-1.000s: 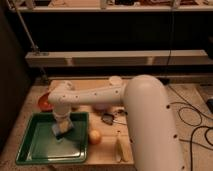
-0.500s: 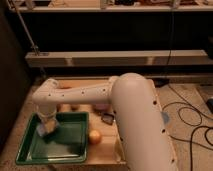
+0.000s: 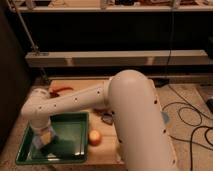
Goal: Wipe tray with sponge
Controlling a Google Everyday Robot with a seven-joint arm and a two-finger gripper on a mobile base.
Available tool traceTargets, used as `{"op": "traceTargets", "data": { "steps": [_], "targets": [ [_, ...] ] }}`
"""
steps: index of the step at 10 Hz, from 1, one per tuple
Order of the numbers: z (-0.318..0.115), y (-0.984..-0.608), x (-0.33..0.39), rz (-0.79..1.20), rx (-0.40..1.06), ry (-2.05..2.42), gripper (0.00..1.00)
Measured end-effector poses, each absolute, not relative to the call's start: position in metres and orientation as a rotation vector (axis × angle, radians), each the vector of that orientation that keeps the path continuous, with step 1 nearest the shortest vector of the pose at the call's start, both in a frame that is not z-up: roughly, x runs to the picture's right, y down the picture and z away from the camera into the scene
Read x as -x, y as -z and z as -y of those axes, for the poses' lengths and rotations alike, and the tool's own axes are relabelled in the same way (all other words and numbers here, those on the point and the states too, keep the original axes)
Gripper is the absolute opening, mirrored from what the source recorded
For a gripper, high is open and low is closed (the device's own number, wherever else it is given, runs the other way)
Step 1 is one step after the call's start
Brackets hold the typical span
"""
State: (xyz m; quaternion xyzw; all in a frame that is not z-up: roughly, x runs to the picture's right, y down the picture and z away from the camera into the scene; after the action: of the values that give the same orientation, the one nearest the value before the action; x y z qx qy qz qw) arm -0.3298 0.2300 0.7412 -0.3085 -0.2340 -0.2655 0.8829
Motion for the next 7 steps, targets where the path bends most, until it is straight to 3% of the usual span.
{"op": "traceTargets", "data": {
  "steps": [7],
  "targets": [
    [-0.267, -0.763, 0.24, 0.469, 0.752, 0.449, 0.13]
  ]
}}
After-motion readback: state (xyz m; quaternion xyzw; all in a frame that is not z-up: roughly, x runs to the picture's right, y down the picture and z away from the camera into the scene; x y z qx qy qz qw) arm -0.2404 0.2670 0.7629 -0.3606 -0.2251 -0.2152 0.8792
